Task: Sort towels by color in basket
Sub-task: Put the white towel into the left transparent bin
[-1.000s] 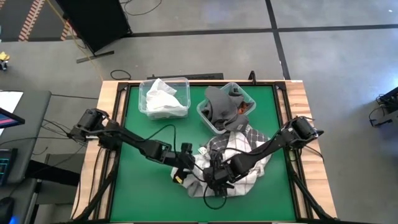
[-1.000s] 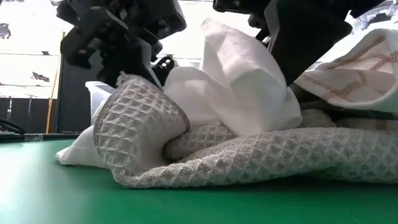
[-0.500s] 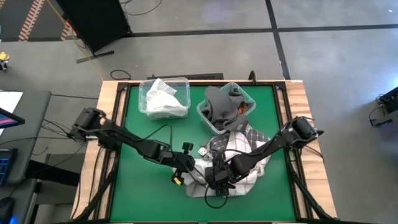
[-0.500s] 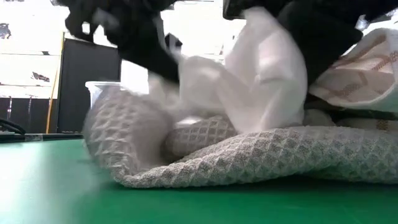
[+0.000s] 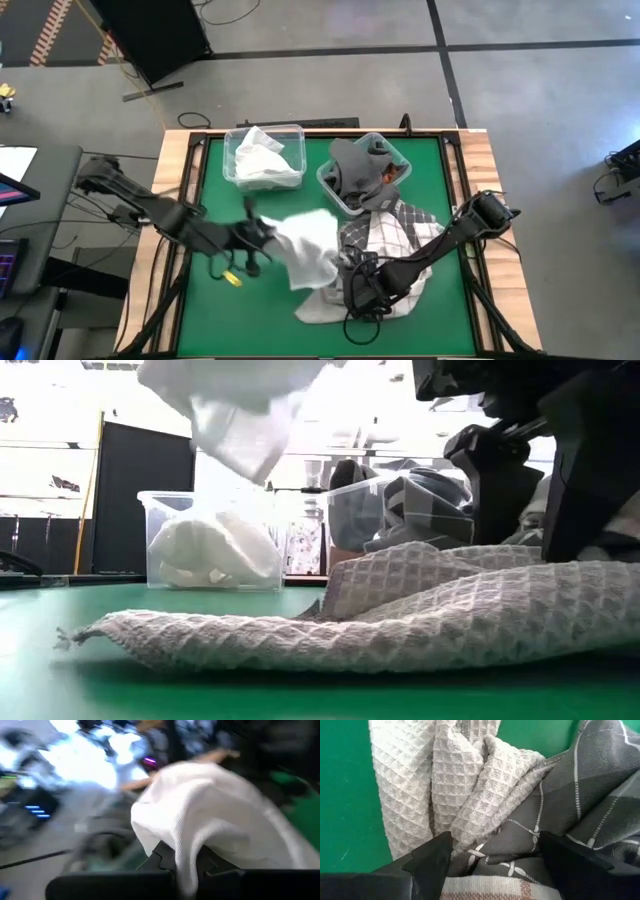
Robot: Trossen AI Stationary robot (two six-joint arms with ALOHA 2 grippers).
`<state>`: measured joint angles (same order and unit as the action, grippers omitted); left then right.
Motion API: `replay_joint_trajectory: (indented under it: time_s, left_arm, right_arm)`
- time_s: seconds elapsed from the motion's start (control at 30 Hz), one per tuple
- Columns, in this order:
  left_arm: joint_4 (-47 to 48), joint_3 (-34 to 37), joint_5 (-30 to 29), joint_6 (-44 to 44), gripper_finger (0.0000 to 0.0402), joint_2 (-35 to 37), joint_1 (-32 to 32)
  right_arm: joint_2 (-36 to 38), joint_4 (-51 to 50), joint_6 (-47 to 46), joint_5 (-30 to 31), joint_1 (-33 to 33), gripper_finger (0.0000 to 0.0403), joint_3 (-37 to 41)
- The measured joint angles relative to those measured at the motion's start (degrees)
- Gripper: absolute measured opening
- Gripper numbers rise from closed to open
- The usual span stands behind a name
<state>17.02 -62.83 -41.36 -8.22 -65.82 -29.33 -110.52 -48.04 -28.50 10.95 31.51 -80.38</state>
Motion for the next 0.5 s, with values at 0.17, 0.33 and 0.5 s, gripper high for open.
replay_joint_trajectory:
  time_s: [0.17,0.33,0.5]
  left_arm:
    - [0.2,-1.3,-12.1,-4.6,0.0002,6.0,0.4]
    - [0.2,-2.0,-24.1,-10.7,0.0001,9.2,4.0]
    - [0.4,-2.0,-31.2,-16.7,0.0001,10.1,11.0]
  right_arm:
    - [0.0,0.3,-0.9,1.2,0.4,0.0333,0.0]
    - [0.0,0.5,-1.7,1.4,0.6,0.0333,0.0]
    - [0.0,1.0,-2.1,2.5,1.1,0.0333,0.0]
